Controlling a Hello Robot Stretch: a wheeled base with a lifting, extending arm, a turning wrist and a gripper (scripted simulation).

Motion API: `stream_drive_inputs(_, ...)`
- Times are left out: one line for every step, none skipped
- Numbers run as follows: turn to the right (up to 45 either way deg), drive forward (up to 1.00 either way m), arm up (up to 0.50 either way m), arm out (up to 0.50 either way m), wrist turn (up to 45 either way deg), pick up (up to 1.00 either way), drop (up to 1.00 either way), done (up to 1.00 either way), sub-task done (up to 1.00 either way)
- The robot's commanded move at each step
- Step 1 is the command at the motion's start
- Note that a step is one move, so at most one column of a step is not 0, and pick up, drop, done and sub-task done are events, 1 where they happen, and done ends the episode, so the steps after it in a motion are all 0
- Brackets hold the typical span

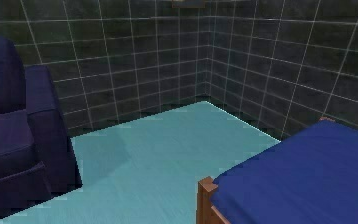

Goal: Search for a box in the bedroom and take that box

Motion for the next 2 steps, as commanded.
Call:
stream_drive_inputs(0.0, 0.0, 0.18, 0.0, 0.0, 0.0, 0.0, 0.0, 0.0)
stream_drive_inputs(0.0, 0.0, 0.0, 0.5, 0.0, 0.0, 0.0, 0.0, 0.0)
